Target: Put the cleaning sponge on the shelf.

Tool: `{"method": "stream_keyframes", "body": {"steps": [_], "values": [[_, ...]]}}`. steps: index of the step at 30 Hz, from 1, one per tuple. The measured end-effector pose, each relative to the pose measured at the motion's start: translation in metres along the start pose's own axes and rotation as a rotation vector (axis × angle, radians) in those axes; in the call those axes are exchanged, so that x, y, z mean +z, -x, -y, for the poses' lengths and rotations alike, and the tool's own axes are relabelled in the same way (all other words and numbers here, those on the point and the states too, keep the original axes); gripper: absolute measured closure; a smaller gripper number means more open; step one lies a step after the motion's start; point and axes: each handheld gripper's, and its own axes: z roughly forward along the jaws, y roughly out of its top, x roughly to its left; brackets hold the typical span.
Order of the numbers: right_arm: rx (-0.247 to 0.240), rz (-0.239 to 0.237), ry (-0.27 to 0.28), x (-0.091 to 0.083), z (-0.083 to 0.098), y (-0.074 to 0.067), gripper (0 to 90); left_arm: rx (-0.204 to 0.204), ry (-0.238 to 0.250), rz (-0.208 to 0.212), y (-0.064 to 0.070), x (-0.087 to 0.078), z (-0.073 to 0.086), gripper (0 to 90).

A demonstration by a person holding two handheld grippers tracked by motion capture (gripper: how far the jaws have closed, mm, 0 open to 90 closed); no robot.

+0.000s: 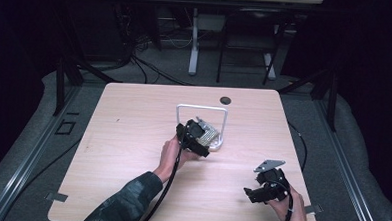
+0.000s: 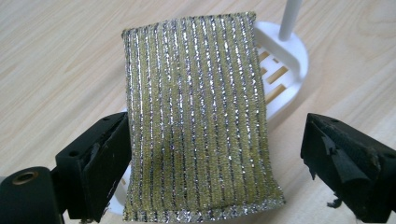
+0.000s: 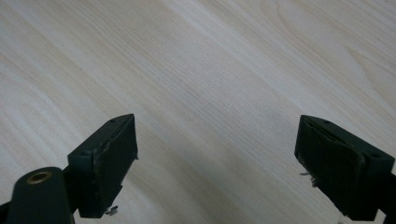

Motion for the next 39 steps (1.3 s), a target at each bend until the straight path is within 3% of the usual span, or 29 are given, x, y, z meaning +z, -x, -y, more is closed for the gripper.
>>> {"method": "stream_keyframes", "body": {"steps": [4,10,19,27,33,39], "values": [[0.008,-0.004,0.003,0.000,0.000,0.000,12.6,0.008,0.010,0.024,0.001,-0.007,-0.001,13.1],[0.007,0.003,0.005,-0.001,0.000,0.000,12.6,0.017,0.021,0.062,0.005,-0.021,0.001,8.4],[0.000,0.007,0.009,-0.003,0.000,-0.002,12.6,0.023,0.052,0.066,0.007,-0.052,0.012,2.8],[-0.011,0.018,0.006,-0.004,-0.001,-0.002,12.4,0.027,0.075,0.063,0.008,-0.074,0.029,0.3],[-0.009,0.022,0.009,-0.005,-0.001,-0.004,12.4,0.025,0.061,0.067,0.006,-0.087,0.044,0.3],[-0.008,0.025,0.010,-0.006,-0.001,-0.004,12.3,0.004,0.066,0.068,0.008,-0.099,0.063,0.3]]}}
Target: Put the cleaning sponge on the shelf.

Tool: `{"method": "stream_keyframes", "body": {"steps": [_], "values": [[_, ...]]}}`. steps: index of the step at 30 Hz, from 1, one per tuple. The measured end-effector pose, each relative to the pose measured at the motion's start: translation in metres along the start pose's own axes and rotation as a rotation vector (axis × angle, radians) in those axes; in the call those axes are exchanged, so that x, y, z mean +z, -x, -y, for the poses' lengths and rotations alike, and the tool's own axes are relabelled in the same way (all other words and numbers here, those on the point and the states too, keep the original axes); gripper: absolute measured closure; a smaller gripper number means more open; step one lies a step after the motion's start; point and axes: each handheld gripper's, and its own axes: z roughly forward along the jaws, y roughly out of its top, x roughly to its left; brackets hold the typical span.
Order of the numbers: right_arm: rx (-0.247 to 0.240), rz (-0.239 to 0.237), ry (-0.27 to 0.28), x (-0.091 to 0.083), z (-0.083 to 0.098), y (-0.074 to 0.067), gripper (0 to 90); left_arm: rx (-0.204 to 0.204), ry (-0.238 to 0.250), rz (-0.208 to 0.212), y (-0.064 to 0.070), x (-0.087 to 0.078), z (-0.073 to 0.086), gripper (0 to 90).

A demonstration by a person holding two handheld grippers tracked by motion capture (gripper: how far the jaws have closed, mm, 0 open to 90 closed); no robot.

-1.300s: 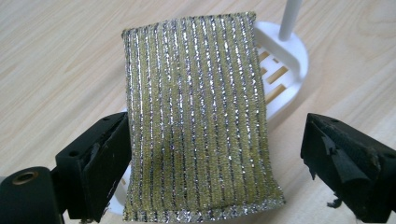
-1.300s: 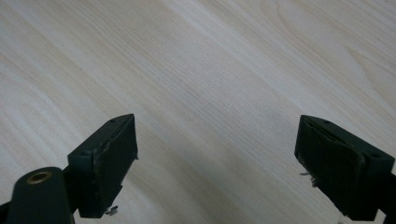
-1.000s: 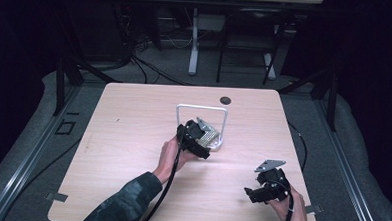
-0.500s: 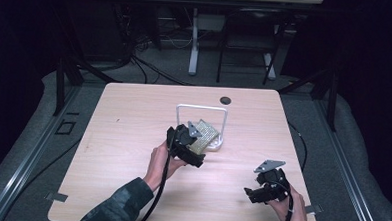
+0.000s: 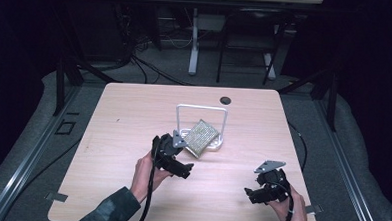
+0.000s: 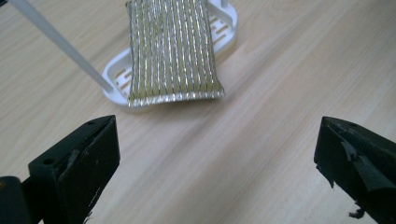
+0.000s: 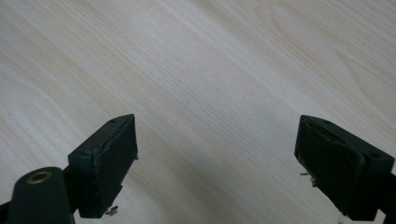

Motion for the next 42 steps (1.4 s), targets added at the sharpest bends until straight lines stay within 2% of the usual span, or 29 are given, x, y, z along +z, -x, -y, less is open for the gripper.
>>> {"method": "stream_keyframes", "body": {"steps": [9,13,17,20,23,30,33,35,42], "values": [[-0.007,0.004,0.002,-0.002,-0.001,-0.003,12.3,-0.039,-0.047,-0.008,-0.005,-0.012,0.034,0.3],[-0.007,0.001,0.001,-0.003,-0.001,-0.003,12.3,-0.069,-0.055,0.010,-0.010,-0.019,0.050,0.1],[-0.009,0.004,0.001,-0.003,0.000,-0.003,12.3,-0.088,-0.082,0.026,-0.011,-0.021,0.065,0.1],[-0.013,0.008,-0.001,-0.003,0.000,-0.004,12.5,-0.066,-0.112,0.071,-0.009,-0.021,0.077,0.2],[-0.017,0.010,-0.007,-0.002,0.000,-0.004,12.5,-0.048,-0.148,0.080,-0.009,-0.021,0.088,0.2],[-0.023,0.006,-0.009,0.000,0.000,-0.004,12.5,-0.062,-0.171,0.065,-0.015,-0.021,0.095,0.2],[-0.025,0.003,-0.014,0.000,0.000,-0.003,12.6,-0.068,-0.183,0.068,-0.017,-0.016,0.094,0.2],[-0.029,0.000,-0.019,0.001,0.001,-0.003,12.6,-0.057,-0.204,0.063,-0.017,-0.011,0.094,0.2],[-0.034,-0.003,-0.023,0.001,0.001,-0.003,12.6,-0.055,-0.194,0.063,-0.017,-0.012,0.092,0.0]]}}
